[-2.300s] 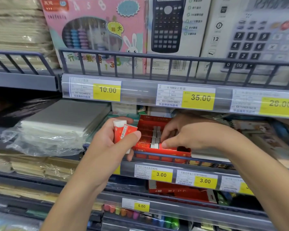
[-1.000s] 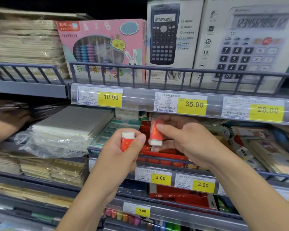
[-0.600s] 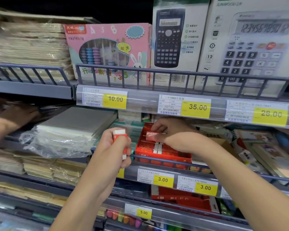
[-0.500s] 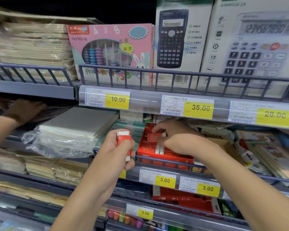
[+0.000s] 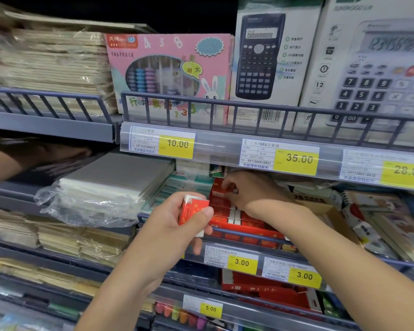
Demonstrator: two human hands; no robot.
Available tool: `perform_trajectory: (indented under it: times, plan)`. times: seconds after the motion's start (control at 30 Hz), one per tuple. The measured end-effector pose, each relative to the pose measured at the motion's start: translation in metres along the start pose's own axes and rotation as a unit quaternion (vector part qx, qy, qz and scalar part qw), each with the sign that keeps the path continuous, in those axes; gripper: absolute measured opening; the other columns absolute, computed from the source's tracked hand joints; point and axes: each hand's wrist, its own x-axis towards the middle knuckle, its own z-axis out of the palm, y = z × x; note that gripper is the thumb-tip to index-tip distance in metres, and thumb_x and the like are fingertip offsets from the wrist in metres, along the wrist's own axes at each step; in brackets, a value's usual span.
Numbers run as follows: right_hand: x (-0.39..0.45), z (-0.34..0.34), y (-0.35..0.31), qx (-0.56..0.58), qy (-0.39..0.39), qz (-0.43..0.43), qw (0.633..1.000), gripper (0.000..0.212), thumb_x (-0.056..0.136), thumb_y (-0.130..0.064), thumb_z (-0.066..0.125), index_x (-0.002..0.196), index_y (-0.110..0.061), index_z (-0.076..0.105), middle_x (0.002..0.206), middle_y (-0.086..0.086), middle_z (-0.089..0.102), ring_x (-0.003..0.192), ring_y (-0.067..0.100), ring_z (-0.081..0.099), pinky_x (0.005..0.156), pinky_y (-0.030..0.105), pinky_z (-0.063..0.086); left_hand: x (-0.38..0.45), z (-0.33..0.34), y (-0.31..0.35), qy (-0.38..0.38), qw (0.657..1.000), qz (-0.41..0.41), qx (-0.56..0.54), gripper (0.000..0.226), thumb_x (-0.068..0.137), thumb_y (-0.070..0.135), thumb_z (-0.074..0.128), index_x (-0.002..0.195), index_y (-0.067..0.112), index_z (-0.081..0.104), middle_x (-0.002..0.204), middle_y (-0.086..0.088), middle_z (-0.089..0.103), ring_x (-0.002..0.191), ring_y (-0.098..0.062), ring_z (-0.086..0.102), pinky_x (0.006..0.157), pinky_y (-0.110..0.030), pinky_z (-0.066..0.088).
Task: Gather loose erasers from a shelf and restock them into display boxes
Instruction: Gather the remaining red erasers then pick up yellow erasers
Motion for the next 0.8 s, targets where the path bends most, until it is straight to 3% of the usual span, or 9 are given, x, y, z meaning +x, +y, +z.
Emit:
perform_trajectory:
  times: [0.17, 0.27, 0.33, 0.4, 0.53, 0.63, 0.7, 0.8]
  plan:
    - [-0.004, -0.004, -0.001, 0.014, -0.006, -0.01, 1.0, 0.022, 0.094, -0.039, 0.062, 0.116, -0.039, 0.065, 0.113, -0.019, 0.066, 0.1, 0.007, 0.061, 0.076, 0.024, 0.044, 0.001, -0.001, 0.002, 0.003, 1.0, -0.002, 0.012, 0.034, 0.072, 0.062, 0.078, 0.099, 0.043, 0.07, 0.08, 0.0, 0.075, 0.057, -0.015, 0.056, 0.058, -0.021, 0.05]
    - [-0.023, -0.017, -0.005, 0.209, -0.016, -0.009, 0.978, 0.017, 0.093, -0.044, 0.062, 0.109, -0.047, 0.067, 0.091, -0.033, 0.066, 0.083, -0.011, 0.061, 0.07, 0.007, 0.042, 0.001, 0.0, 0.002, 0.006, 1.0, -0.005, -0.001, 0.038, 0.071, 0.062, 0.081, 0.097, 0.036, 0.072, 0.085, -0.007, 0.075, 0.064, -0.021, 0.055, 0.052, -0.023, 0.046]
    - [-0.043, -0.028, -0.009, 0.349, -0.062, -0.038, 0.934, 0.014, 0.094, -0.042, 0.064, 0.106, -0.047, 0.07, 0.096, -0.024, 0.073, 0.085, -0.002, 0.067, 0.077, 0.012, 0.05, 0.001, 0.001, 0.002, 0.002, 1.0, -0.006, -0.01, 0.044, 0.07, 0.064, 0.083, 0.098, 0.032, 0.071, 0.085, -0.01, 0.074, 0.061, -0.021, 0.053, 0.048, -0.023, 0.043]
    - [-0.061, -0.035, -0.014, 0.402, -0.098, -0.071, 0.908, 0.013, 0.095, -0.038, 0.066, 0.106, -0.041, 0.073, 0.093, -0.014, 0.076, 0.078, 0.009, 0.069, 0.075, 0.013, 0.051, 0.002, 0.003, 0.001, -0.004, 1.0, -0.005, -0.015, 0.05, 0.067, 0.068, 0.084, 0.098, 0.031, 0.071, 0.082, -0.012, 0.072, 0.057, -0.016, 0.051, 0.047, -0.021, 0.041]
    - [-0.074, -0.034, -0.019, 0.479, -0.089, -0.085, 0.869, 0.016, 0.094, -0.013, 0.069, 0.108, -0.018, 0.074, 0.092, -0.001, 0.074, 0.068, 0.003, 0.063, 0.072, 0.017, 0.052, 0.003, 0.009, 0.0, -0.003, 1.0, -0.004, -0.025, 0.049, 0.068, 0.065, 0.084, 0.098, 0.029, 0.07, 0.078, -0.019, 0.066, 0.059, -0.013, 0.052, 0.047, -0.021, 0.04]
    - [-0.076, -0.03, -0.014, 0.504, -0.049, -0.062, 0.86, 0.017, 0.094, -0.006, 0.066, 0.109, -0.014, 0.072, 0.087, 0.001, 0.071, 0.067, 0.008, 0.062, 0.07, 0.019, 0.053, 0.003, 0.012, 0.0, 0.007, 0.999, -0.007, -0.038, 0.044, 0.07, 0.062, 0.081, 0.099, 0.031, 0.069, 0.07, -0.001, 0.062, 0.059, -0.011, 0.048, 0.05, -0.019, 0.042]
    - [-0.078, -0.028, -0.01, 0.509, -0.037, -0.054, 0.858, 0.017, 0.095, -0.005, 0.065, 0.109, -0.013, 0.071, 0.083, 0.002, 0.069, 0.067, 0.012, 0.062, 0.069, 0.02, 0.052, 0.003, 0.012, 0.0, 0.014, 0.999, -0.003, -0.045, 0.041, 0.071, 0.059, 0.081, 0.099, 0.032, 0.069, 0.072, 0.002, 0.062, 0.061, -0.011, 0.048, 0.052, -0.02, 0.044]
    - [-0.086, -0.022, -0.005, 0.458, -0.02, -0.08, 0.885, 0.024, 0.091, -0.007, 0.071, 0.112, -0.018, 0.07, 0.091, -0.004, 0.071, 0.077, 0.015, 0.065, 0.074, 0.029, 0.055, 0.002, 0.014, 0.0, 0.017, 0.999, 0.0, -0.039, 0.034, 0.074, 0.054, 0.08, 0.097, 0.032, 0.07, 0.071, 0.004, 0.06, 0.06, -0.009, 0.048, 0.052, -0.02, 0.044]
